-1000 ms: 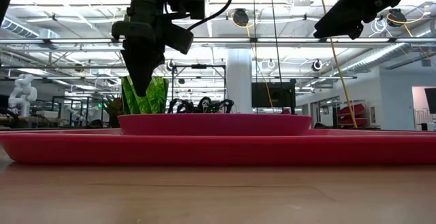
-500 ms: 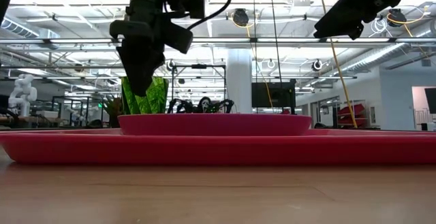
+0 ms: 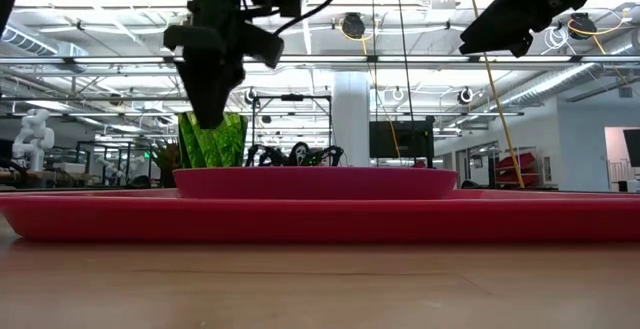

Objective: Pick and place plate/cup/fork/spoon on tray
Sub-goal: Put the green cup on the red serving tray to the top left of the pink plate, then put the blue spoon on the red serving tray to the right of the pink plate

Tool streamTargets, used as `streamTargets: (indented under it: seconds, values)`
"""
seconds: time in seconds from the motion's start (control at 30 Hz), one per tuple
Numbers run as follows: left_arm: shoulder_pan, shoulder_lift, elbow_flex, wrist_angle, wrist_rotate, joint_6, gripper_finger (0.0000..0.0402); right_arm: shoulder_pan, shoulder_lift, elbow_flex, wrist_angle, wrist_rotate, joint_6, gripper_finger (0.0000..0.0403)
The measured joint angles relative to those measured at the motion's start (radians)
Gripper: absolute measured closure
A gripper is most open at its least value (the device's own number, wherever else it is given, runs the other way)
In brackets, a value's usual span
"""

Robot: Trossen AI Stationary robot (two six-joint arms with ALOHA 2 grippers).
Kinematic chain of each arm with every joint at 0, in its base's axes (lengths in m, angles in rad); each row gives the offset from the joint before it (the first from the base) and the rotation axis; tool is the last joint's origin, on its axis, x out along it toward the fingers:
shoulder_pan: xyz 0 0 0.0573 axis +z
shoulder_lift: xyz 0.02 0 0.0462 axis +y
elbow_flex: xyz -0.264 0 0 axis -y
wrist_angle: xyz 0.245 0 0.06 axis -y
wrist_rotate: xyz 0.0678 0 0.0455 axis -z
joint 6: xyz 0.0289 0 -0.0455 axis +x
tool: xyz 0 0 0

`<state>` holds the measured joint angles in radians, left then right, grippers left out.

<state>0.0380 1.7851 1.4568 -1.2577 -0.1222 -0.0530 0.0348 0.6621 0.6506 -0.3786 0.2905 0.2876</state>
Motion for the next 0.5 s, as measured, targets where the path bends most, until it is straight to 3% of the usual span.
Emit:
streamTargets:
  seconds: [0.5]
  values:
    - [-0.025, 0.000, 0.222, -0.128, -0.015, -0.041, 0.0188, 0.000, 0.000, 0.000, -0.019, 0.000, 0.000, 0.0255]
